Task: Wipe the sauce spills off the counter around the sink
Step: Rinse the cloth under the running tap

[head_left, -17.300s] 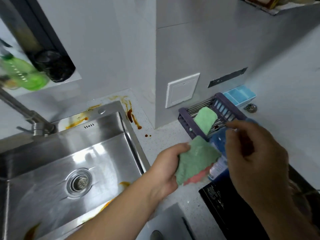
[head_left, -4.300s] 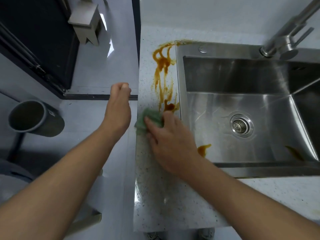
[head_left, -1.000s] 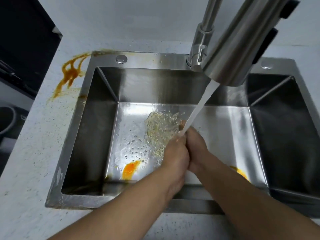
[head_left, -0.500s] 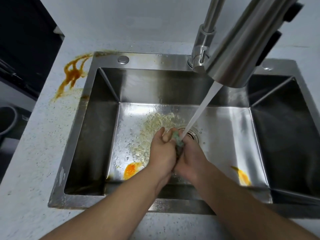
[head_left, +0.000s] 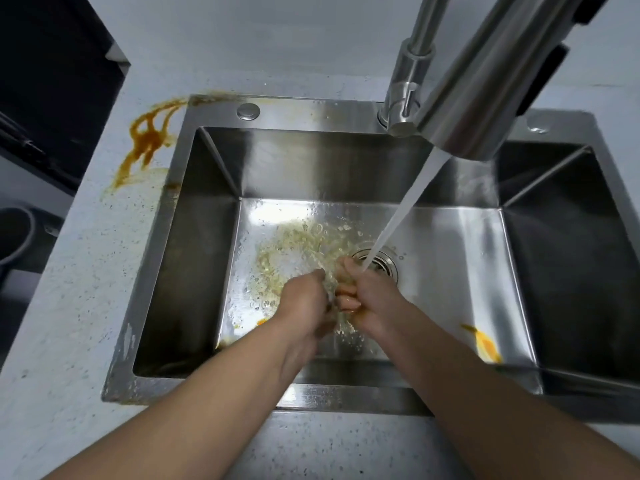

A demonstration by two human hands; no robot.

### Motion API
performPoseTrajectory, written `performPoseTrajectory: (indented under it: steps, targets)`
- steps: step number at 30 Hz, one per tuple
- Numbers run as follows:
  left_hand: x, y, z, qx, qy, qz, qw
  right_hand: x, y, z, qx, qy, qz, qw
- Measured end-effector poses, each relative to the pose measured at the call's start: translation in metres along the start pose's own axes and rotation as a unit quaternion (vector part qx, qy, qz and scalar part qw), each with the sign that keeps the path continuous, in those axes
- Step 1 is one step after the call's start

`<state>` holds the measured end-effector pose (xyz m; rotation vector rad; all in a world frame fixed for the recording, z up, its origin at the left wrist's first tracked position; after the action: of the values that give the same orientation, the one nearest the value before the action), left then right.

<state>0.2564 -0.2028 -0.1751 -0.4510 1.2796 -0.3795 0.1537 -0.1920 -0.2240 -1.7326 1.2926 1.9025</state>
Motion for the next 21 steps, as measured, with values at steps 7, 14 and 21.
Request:
performPoseTrajectory:
  steps: [7,14,21]
  targets:
    - [-0.010,0.016,-0.029,-0.040,0.086,0.085,0.992,0.001,0.007,0.001,-0.089,-0.148,0.042,0.984]
    - [0.004,0.011,-0.048,-0.091,0.097,0.058,0.989,-0.018,0.010,0.004,0.082,-0.042,-0.020,0.996]
    - [0.004,0.000,-0.041,-0.011,0.173,-0.066,0.983,-0.023,0.034,0.025,-0.089,-0.021,0.132,0.987]
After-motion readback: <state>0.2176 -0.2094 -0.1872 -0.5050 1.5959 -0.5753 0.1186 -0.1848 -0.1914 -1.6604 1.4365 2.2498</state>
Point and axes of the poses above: each hand's wrist, its own x-axis towards the middle knuckle, its own z-axis out of the back of the hand, y = z × x, the point moved 7 cm from there along x, towards the middle knuckle, and after that the axes turned 15 degrees about -y, right-handed, at the moved point
